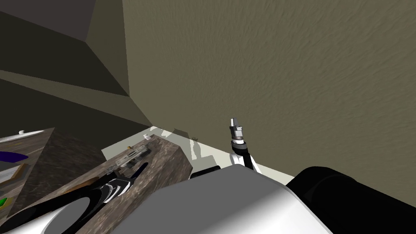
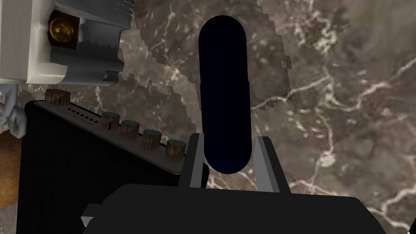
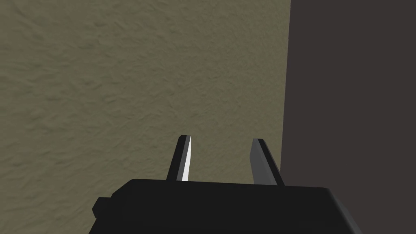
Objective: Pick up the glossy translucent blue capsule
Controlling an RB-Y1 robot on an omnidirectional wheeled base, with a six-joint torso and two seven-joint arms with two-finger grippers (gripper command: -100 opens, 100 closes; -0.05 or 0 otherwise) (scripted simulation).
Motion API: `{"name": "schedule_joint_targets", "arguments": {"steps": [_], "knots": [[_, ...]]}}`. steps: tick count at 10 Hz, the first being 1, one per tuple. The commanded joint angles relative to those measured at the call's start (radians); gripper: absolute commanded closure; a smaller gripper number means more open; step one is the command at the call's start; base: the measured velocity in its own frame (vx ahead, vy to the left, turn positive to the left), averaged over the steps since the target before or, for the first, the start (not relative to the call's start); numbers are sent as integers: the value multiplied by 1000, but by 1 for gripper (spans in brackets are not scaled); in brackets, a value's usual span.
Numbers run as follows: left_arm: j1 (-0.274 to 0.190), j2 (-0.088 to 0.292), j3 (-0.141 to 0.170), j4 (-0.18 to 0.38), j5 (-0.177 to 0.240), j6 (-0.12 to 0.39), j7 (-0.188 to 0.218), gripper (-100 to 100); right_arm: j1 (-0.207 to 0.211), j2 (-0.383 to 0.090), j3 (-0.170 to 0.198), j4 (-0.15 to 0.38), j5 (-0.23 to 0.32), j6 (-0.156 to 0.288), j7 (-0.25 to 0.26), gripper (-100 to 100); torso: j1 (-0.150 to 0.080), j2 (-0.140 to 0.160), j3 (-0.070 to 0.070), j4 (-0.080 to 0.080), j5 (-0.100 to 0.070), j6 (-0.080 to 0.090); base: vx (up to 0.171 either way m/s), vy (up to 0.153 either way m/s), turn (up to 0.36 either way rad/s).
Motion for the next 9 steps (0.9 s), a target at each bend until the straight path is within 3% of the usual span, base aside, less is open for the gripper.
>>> {"name": "schedule_joint_targets", "arguments": {"steps": [1,7,8,9], "knots": [[13,-35,13,-50,-8,35,-19,100,0,0,0,0,0,0,0,0,0,0,0,0,0,0,72,52,160],[43,-164,47,-245,-61,152,-74,100,0,0,0,0,0,0,0,0,-1,-2,-1,0,0,1,74,45,130],[41,-150,44,-224,-54,137,-69,100,0,0,0,0,0,0,0,0,-1,-2,-1,0,-1,2,34,13,22],[41,-152,45,-228,-55,142,-70,0,0,0,0,0,0,0,0,0,-2,0,0,0,0,2,6,2,-5]]}}
